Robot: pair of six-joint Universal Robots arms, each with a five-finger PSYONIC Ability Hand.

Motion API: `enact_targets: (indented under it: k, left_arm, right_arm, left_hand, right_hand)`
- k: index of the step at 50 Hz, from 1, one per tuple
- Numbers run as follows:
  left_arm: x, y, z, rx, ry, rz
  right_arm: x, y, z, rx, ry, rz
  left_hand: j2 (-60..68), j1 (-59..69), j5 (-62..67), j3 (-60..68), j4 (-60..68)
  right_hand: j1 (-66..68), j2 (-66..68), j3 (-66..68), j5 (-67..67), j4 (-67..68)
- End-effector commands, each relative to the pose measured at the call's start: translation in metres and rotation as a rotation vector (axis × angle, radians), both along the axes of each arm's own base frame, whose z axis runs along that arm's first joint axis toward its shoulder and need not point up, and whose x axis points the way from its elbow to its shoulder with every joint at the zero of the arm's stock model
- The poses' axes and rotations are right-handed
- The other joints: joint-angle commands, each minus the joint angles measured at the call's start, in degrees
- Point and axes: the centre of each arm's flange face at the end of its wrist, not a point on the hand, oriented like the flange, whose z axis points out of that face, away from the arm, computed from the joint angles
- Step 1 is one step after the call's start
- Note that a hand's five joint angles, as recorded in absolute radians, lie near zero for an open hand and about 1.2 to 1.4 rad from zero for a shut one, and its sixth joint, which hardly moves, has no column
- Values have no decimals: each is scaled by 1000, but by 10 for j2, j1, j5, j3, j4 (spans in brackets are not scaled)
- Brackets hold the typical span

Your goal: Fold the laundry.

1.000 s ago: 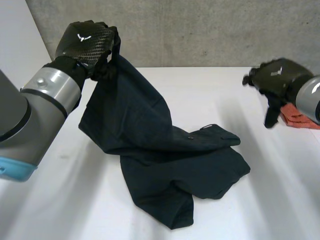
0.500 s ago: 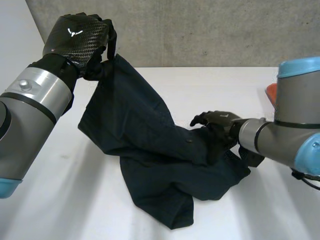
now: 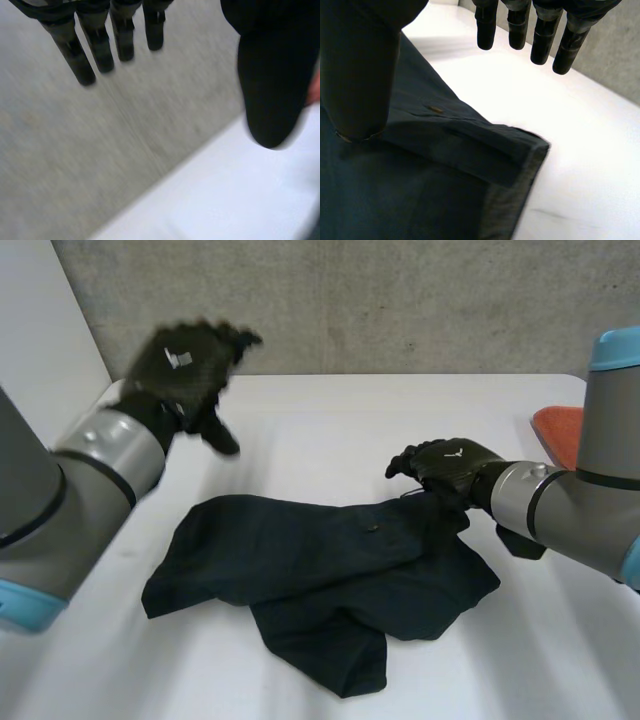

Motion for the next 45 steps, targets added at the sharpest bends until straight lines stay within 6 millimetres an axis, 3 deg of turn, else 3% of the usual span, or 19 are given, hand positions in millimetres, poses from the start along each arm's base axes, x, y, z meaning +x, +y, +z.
enact_targets:
  k: [1,5,9,18,29,35,39,40,41,45]
  left_arm:
    - [17,28,-56,326,-205,-8]
    - [37,38,-53,336,-200,39]
    - [54,47,-62,371,-205,79]
    - [61,64,-89,470,-250,79]
    - [55,41,-122,488,-278,102]
    - [52,20,-128,428,-267,150]
    - [48,9,-125,384,-250,156]
    - [47,8,-124,377,-247,155]
    - [47,6,-122,369,-242,156]
    - [41,-7,-98,289,-206,158]
  right_arm:
    - [-9,6,3,-108,161,76]
    - [-12,14,1,-126,213,110]
    - [-8,21,-6,-123,225,145]
    - [4,8,-31,-156,217,156]
    - [16,1,-32,-194,202,170]
    - [20,-8,-39,-194,209,170]
    - [25,-16,-44,-194,211,175]
    - [26,-21,-44,-202,212,168]
    - [27,-23,-42,-210,210,163]
    - [28,-38,-16,-300,196,98]
  left_hand:
    - [-64,-25,-75,-69,-69]
    - [-52,-13,-63,-57,-58]
    - [-49,-9,-60,-54,-54]
    - [-3,36,-15,-9,-9]
    - [61,100,49,55,55]
    - [308,347,296,302,302]
    - [545,584,533,539,539]
    - [579,618,567,573,573]
    - [612,651,601,607,607]
    - [614,653,603,608,608]
  right_hand:
    - [62,54,57,44,44]
    - [127,120,123,110,110]
    - [143,135,138,125,125]
    - [220,212,215,203,202]
    - [257,249,253,240,239]
    - [277,269,273,260,259]
    - [480,473,476,463,463]
    - [629,621,624,612,611]
    - [683,675,679,666,666]
    - [684,676,679,666,666]
